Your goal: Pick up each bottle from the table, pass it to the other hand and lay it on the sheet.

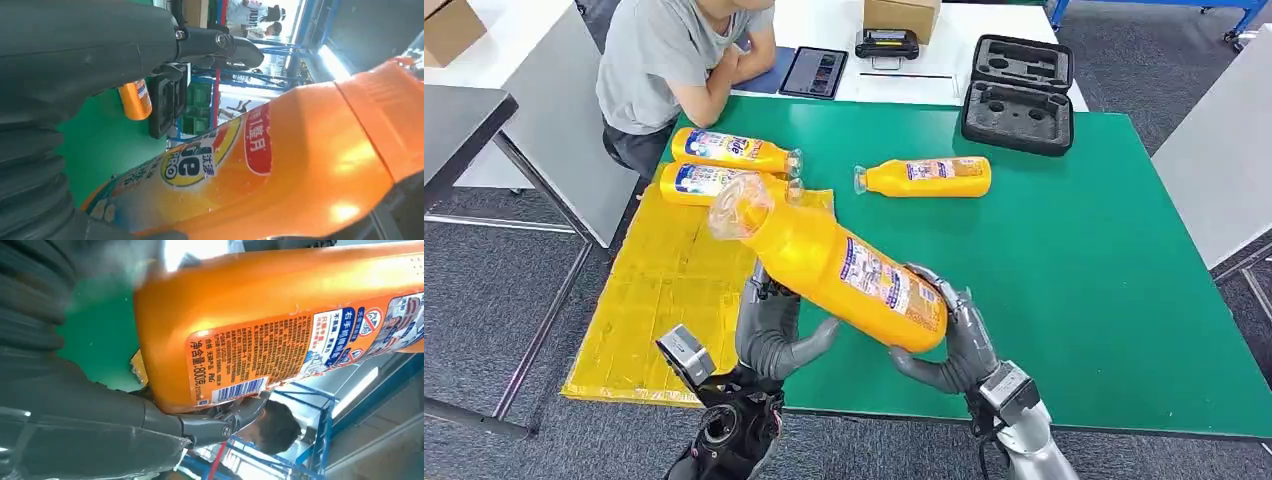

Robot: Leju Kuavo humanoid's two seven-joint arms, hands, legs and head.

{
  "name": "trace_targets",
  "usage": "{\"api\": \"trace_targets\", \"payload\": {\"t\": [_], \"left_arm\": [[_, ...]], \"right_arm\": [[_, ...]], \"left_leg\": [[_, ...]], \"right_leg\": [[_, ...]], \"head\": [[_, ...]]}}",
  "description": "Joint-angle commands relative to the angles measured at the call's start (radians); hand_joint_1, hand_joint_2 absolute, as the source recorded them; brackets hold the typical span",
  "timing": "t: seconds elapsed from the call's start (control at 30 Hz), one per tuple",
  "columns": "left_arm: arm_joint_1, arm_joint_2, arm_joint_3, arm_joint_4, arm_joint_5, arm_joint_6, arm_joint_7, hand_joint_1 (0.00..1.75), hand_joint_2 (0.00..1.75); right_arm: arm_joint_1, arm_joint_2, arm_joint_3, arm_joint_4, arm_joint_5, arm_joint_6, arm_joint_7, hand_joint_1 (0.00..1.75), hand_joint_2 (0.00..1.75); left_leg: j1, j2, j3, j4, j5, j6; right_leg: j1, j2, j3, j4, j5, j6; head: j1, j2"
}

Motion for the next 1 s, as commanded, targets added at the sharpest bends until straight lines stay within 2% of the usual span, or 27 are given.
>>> {"api": "trace_targets", "payload": {"t": [0.03,0.13,0.2,0.27,0.33,0.4,0.43,0.5,0.53,0.63,0.67,0.77,0.8,0.93,0.97,1.0], "left_arm": [[-0.023,0.020,-0.016,0.031,0.005,-0.016,0.003,0.00,1.75],[-0.023,0.018,-0.019,0.030,0.002,-0.018,0.003,0.00,1.75],[-0.023,0.018,-0.019,0.030,0.002,-0.018,0.003,0.00,1.75],[-0.023,0.018,-0.019,0.030,0.002,-0.018,0.003,0.00,1.75],[-0.019,0.017,-0.022,0.032,0.004,-0.019,0.003,0.00,1.75],[-0.018,0.018,-0.023,0.028,0.003,-0.017,0.003,0.00,1.75],[-0.018,0.018,-0.024,0.027,0.003,-0.018,0.003,0.00,1.75],[-0.018,0.018,-0.024,0.027,0.006,-0.022,0.003,0.00,1.75],[-0.018,0.018,-0.024,0.027,0.006,-0.022,0.003,0.00,1.75],[-0.019,0.019,-0.027,0.030,0.007,-0.027,0.003,0.00,1.75],[-0.019,0.019,-0.027,0.030,0.007,-0.027,0.003,0.00,1.75],[-0.019,0.019,-0.027,0.030,0.007,-0.027,0.003,0.00,1.75],[-0.019,0.019,-0.027,0.030,0.007,-0.027,0.003,0.00,1.75],[-0.021,0.020,-0.025,0.042,0.005,-0.027,0.003,0.00,1.75],[-0.022,0.020,-0.024,0.044,0.006,-0.028,0.003,0.00,1.75],[-0.023,0.019,-0.024,0.047,0.005,-0.030,0.003,0.00,1.75]], "right_arm": [[-0.034,-0.016,0.012,0.093,0.020,-0.027,-0.003,1.75,1.75],[-0.032,-0.019,0.027,0.109,0.029,-0.032,-0.003,1.75,1.75],[-0.032,-0.019,0.027,0.109,0.029,-0.032,-0.003,1.75,1.75],[-0.032,-0.019,0.027,0.109,0.029,-0.032,-0.003,1.75,1.75],[-0.041,-0.011,0.035,0.126,0.025,-0.030,-0.003,1.75,1.75],[-0.043,-0.010,0.045,0.131,0.028,-0.035,-0.003,1.75,1.75],[-0.043,-0.008,0.050,0.133,0.028,-0.038,-0.003,1.75,1.75],[-0.044,-0.008,0.054,0.141,0.028,-0.044,-0.003,1.75,1.75],[-0.044,-0.008,0.054,0.141,0.028,-0.044,-0.003,1.75,1.75],[-0.044,-0.010,0.053,0.150,0.026,-0.046,-0.003,1.75,1.75],[-0.044,-0.010,0.053,0.150,0.026,-0.046,-0.003,1.75,1.75],[-0.044,-0.010,0.053,0.150,0.026,-0.046,-0.003,1.75,1.75],[-0.044,-0.010,0.053,0.150,0.026,-0.046,-0.003,1.75,1.75],[-0.049,-0.006,0.065,0.154,0.011,-0.034,-0.003,1.75,1.75],[-0.050,-0.005,0.065,0.156,0.009,-0.032,-0.003,1.75,1.75],[-0.057,-0.004,0.067,0.161,0.008,-0.032,-0.003,1.75,1.75]], "left_leg": [[0.002,0.001,0.008,-0.001,-0.003,-0.002],[0.001,0.001,0.004,-0.001,-0.001,-0.001],[0.002,0.001,0.010,-0.001,-0.003,-0.003],[0.001,0.001,0.005,-0.001,-0.002,-0.002],[0.002,0.002,0.009,-0.001,-0.003,-0.002],[0.001,0.001,0.004,-0.001,-0.001,-0.001],[0.001,0.002,0.007,-0.001,-0.003,-0.002],[0.001,0.001,0.004,-0.001,-0.001,-0.001],[0.002,0.003,0.011,-0.001,-0.004,-0.003],[0.001,0.001,0.003,-0.001,-0.001,-0.001],[0.001,0.002,0.007,-0.001,-0.002,-0.002],[0.001,0.001,0.003,-0.001,-0.001,-0.001],[0.001,0.002,0.007,-0.001,-0.003,-0.002],[0.001,0.002,0.008,-0.001,-0.003,-0.002],[0.001,0.001,0.004,-0.001,-0.001,-0.001],[0.001,0.002,0.007,-0.001,-0.003,-0.002]], "right_leg": [[0.002,0.001,0.008,-0.002,-0.002,-0.002],[0.001,0.001,0.004,-0.001,-0.001,-0.002],[0.002,0.002,0.010,-0.002,-0.002,-0.003],[0.001,0.001,0.006,-0.002,-0.001,-0.002],[0.002,0.002,0.009,-0.002,-0.002,-0.003],[0.001,0.001,0.004,-0.001,-0.001,-0.001],[0.001,0.002,0.007,-0.002,-0.002,-0.002],[0.001,0.001,0.004,-0.001,-0.001,-0.001],[0.002,0.003,0.011,-0.002,-0.003,-0.003],[0.001,0.001,0.003,-0.001,-0.001,-0.001],[0.001,0.002,0.007,-0.002,-0.002,-0.002],[0.001,0.001,0.002,-0.001,0.000,-0.001],[0.001,0.002,0.007,-0.002,-0.002,-0.002],[0.001,0.002,0.008,-0.002,-0.002,-0.003],[0.001,0.001,0.003,-0.001,-0.001,-0.001],[0.001,0.002,0.007,-0.002,-0.002,-0.002]], "head": [[0.000,0.000],[0.000,0.000],[0.000,0.000],[0.000,0.000],[0.000,0.000],[0.000,0.000],[0.000,0.000],[0.000,0.000],[0.000,0.000],[0.000,0.000],[0.000,0.000],[0.000,0.000],[0.000,0.000],[0.000,0.000],[0.000,0.000],[0.000,0.000]]}}
